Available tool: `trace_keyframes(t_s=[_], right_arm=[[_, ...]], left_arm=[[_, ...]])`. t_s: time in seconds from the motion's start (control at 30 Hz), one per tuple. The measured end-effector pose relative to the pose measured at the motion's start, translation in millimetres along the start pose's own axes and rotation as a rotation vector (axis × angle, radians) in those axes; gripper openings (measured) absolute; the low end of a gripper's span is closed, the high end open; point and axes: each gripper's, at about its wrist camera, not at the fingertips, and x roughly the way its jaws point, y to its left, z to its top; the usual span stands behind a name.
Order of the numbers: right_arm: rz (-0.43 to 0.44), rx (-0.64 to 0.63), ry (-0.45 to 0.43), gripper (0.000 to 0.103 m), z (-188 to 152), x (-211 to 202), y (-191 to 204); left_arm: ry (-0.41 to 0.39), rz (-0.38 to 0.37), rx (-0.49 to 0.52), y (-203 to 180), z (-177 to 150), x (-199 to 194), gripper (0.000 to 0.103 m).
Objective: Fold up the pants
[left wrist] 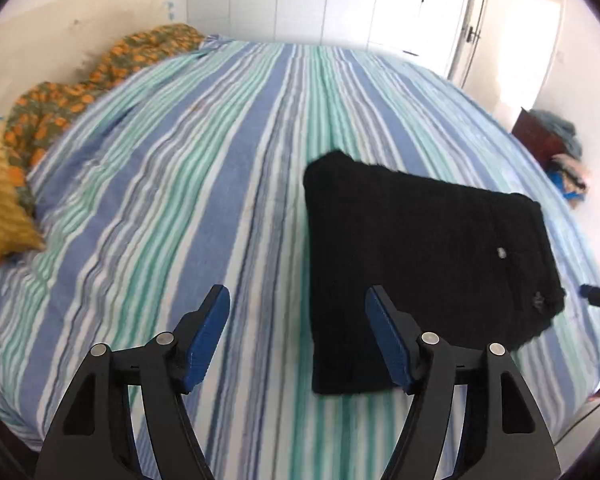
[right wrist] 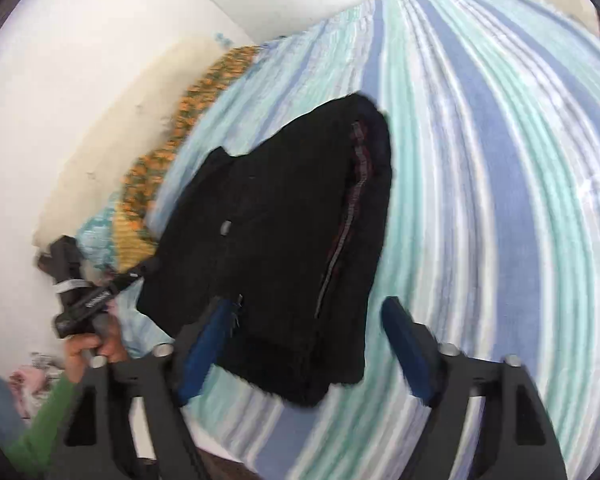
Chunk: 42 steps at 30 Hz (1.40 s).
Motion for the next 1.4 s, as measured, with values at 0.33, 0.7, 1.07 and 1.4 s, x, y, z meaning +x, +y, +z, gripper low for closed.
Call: trace_keyframes(t_s=[0.33, 0.7, 1.07, 1.4], right_arm=[[-0.414, -0.148, -0.056, 0.103, -144.6, -48.0, 31.6], [-0.445, -0.097, -0.205, 0.103, -150.5, -88.1, 117.6], [-0.478, -0.138, -0.213, 0.103, -145.4, -100.6, 148.8], [-0.513, -0.182, -0.229, 0.103, -143.1, -103.8, 160.3]], left_arm=[[-0.02, 0.141, -0.032, -20.5, -104.1, -77.7, 0.097], [0.075, 0.111, 0.015, -57.8, -91.6, -134.6, 0.097], [-0.01, 0.156, 0.07, -70.8, -82.6, -163.6, 0.097], [-0.057, 0.205, 0.091, -75.9, -78.6, -173.3, 0.097]])
